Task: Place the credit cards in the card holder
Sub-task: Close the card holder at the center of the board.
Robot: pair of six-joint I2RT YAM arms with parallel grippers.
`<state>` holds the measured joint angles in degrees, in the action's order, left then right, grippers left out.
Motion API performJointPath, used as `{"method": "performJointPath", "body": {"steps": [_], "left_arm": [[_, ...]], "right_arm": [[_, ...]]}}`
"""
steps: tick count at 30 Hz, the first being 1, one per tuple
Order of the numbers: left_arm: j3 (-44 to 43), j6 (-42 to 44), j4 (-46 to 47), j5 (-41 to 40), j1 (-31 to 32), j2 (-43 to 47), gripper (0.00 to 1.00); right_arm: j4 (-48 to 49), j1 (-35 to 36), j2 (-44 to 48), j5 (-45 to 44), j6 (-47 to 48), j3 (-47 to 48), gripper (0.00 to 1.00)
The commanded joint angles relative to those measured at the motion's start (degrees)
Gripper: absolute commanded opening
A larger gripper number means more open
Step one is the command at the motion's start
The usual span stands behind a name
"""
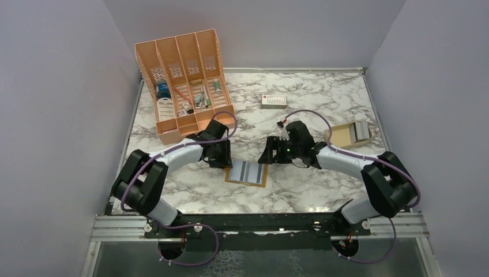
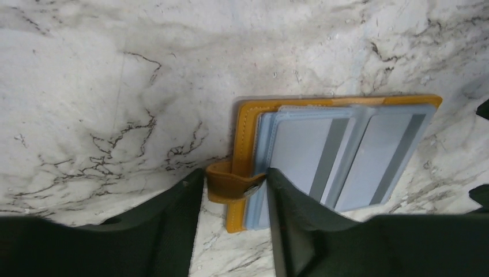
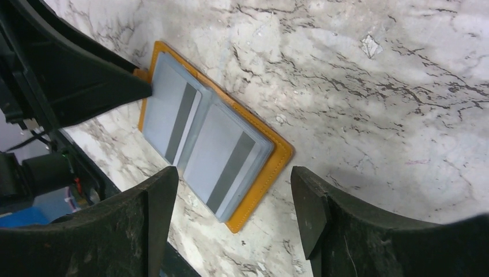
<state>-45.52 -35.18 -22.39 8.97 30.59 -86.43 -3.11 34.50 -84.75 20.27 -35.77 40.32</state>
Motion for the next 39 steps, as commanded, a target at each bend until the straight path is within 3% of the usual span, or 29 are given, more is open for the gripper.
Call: {"method": "performJointPath", "body": {"steps": [1, 4, 6, 11, 16, 19, 22, 27, 39], "left_arm": [[-1.37, 0.99, -0.20, -1.29, -0.18, -2.31, 0.30], [-2.23, 3.14, 0.14, 0.69, -0.17, -0.99, 0.09], [-3.24, 5.31, 0.35, 2.94, -0.17, 0.21, 0.00], [-4.28, 12.12, 3.33, 11.40, -0.08, 3.86, 0.00], [0.70, 20.33, 11.25, 12.50, 0.04, 11.72, 0.00], [2.07, 23.28, 13.11, 12.19, -0.07, 14.65, 0.00], [2.65, 24.65, 13.91, 12.98, -0.05, 14.77, 0.00], [2.50, 25.50, 14.23, 14.48, -0.07, 13.42, 0.00], [4.02, 31.17, 17.60, 18.55, -0.09, 15.72, 0.00]], "right_arm": [[3.78, 0.15, 0.20, -0.20, 6.97, -2.03, 0.73], [8.61, 0.13, -0.47, 5.84, 15.21, -1.59, 0.75], [7.42, 0.13, -2.07, 9.01, 20.65, 1.72, 0.74], [3.14, 0.13, -3.62, 12.39, 32.16, 6.49, 0.74], [-1.14, -1.00, -8.18, 16.09, 42.43, 10.90, 0.76], [-5.72, -4.92, -13.65, 27.30, 46.84, 16.90, 0.74], [-4.39, -7.59, -16.68, 41.93, 49.83, 18.63, 0.74], [-5.08, -7.46, -22.93, 48.17, 52.82, 20.76, 0.74], [-8.64, -6.06, -29.38, 44.60, 57.21, 27.55, 0.75]]}}
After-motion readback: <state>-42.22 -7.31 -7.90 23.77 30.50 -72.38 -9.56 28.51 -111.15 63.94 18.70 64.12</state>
